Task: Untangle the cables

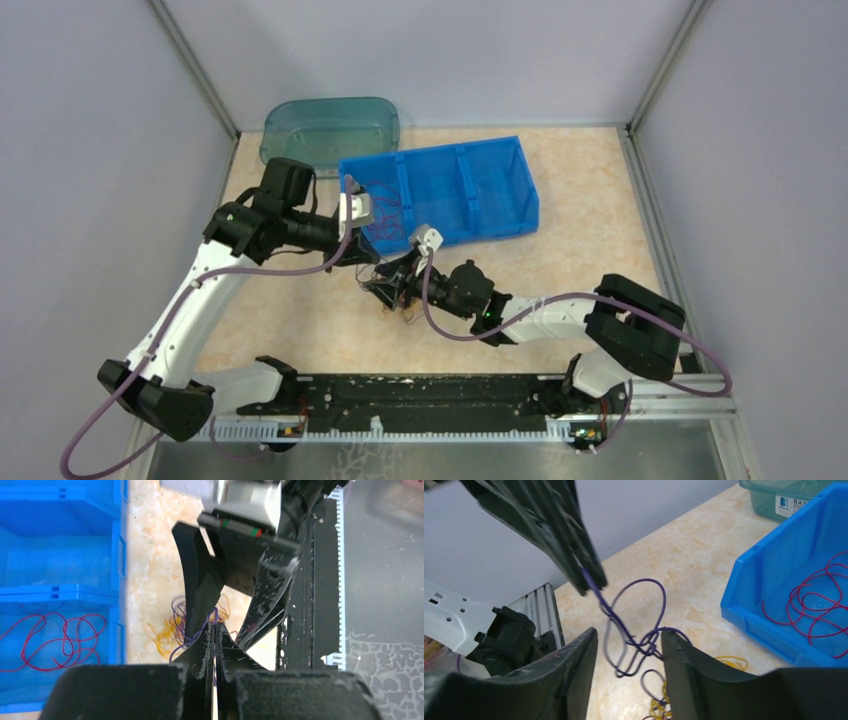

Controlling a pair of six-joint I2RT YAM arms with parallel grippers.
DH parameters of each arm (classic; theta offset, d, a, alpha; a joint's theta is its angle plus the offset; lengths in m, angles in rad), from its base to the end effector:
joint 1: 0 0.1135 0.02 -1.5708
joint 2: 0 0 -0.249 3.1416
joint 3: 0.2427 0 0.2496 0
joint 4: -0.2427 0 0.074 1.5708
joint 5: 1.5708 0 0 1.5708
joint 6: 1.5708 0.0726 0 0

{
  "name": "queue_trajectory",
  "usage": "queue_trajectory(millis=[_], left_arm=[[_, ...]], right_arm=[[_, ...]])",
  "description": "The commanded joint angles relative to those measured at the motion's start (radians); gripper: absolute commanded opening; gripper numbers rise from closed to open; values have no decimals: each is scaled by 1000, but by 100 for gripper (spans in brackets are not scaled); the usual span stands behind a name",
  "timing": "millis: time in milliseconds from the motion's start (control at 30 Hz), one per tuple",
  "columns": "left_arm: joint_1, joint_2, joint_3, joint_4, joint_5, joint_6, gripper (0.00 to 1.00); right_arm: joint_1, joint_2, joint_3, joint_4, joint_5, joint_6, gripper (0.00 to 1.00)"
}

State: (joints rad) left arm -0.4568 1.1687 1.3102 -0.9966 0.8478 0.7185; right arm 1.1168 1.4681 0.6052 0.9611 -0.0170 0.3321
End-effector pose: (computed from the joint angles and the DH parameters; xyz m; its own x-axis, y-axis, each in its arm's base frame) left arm 0.1860 -0.1521 0.3441 -0.0271 0.4986 -0.8664 0.9979 0.0645 0.0059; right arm 0.1495 0.3092 0.2305 -0.2547 0.2213 -0.9413 -0.8705 0.3714 0.3229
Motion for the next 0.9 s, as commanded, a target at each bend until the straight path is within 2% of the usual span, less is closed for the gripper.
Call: queue_trajectory(millis=[0, 100, 500, 867], left_arm=[[-6, 13, 108, -45, 84, -65, 0], [-6, 17, 174, -47, 85, -82, 0], [-6, 31, 352, -15, 73, -172, 0], [-5, 37, 512, 195, -21, -239, 0]], right_arm=[[3, 34, 13, 113, 15, -5, 45], [3, 53, -22, 137, 22, 5, 37], [2, 131, -133, 261, 87, 54, 37], [3, 158, -157, 288, 91, 76, 36]])
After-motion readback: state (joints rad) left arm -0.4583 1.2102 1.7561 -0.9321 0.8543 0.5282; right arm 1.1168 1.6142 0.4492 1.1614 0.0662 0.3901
